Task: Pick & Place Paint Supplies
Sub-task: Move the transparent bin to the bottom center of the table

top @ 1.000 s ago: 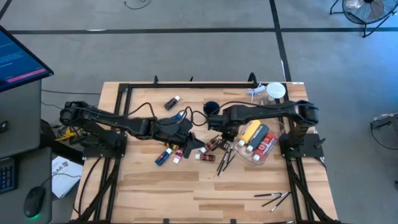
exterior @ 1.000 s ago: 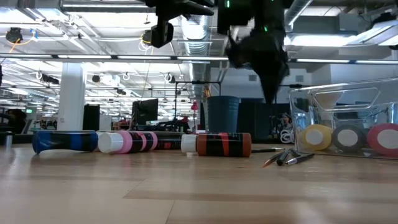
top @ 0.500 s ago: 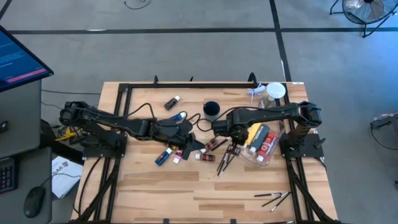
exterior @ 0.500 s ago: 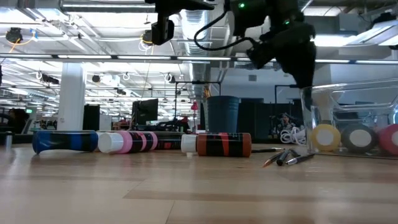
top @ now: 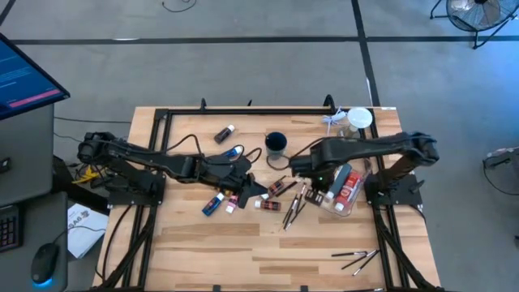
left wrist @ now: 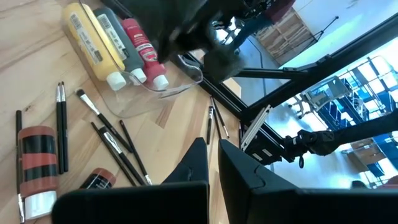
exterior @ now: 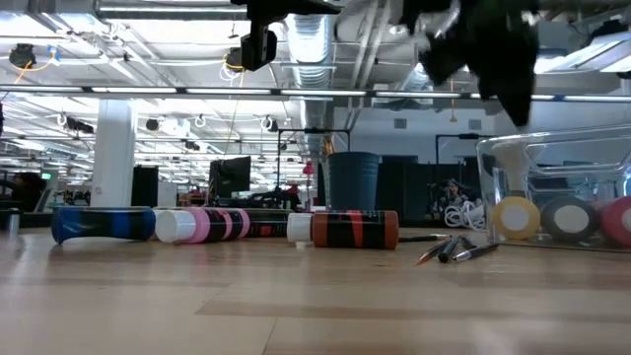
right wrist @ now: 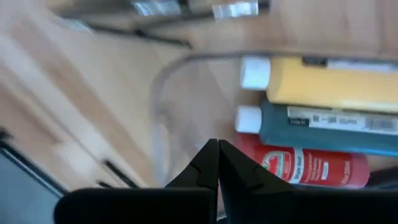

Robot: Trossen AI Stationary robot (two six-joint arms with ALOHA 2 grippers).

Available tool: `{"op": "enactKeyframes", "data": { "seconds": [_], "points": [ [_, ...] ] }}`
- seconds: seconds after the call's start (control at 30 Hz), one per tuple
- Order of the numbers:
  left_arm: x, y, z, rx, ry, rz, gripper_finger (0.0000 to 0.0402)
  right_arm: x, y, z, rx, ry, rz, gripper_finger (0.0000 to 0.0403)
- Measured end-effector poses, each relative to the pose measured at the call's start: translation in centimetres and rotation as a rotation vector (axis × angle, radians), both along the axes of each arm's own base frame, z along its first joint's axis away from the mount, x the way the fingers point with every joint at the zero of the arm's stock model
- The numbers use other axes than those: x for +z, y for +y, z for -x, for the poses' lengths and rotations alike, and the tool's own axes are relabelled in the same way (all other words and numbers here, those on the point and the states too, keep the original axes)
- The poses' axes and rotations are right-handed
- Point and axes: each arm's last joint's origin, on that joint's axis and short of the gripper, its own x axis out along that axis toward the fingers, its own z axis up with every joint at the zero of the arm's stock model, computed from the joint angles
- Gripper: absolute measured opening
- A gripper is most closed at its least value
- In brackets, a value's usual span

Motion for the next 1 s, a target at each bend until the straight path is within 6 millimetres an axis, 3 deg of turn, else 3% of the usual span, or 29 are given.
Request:
{"op": "enactKeyframes", "data": {
  "seconds": [0.13, 0.27, 0.43, 0.6, 0.83, 1.0],
  "points": [
    [0.0, 0.1, 0.0, 0.004, 0.000, -0.004, 0.0001, 3.5, -0.8, 0.1, -0.054, -0.246, 0.080, 0.0001],
    [0.0, 0.6, -0.1, 0.016, 0.000, -0.005, 0.0001, 4.2, -2.3, -0.5, -0.118, -0.399, 0.164, 0.0000],
    [0.1, 0.9, -0.1, 0.026, -0.007, -0.004, 0.0001, 0.8, -4.0, -1.7, -0.138, -0.270, 0.193, 0.0000],
    [0.1, 0.5, -0.1, 0.018, -0.009, 0.000, 0.0001, -2.8, -4.1, -2.9, -0.085, -0.154, 0.170, 0.0000],
    [0.1, 0.3, -0.1, 0.009, -0.016, 0.002, 0.0001, -5.6, -2.4, -4.0, 0.012, -0.042, 0.105, 0.0000],
    [0.2, 0.2, -0.1, 0.008, -0.022, 0.003, 0.0001, -7.0, -0.8, -3.7, 0.115, 0.077, 0.080, 0.0000]
  ]
}}
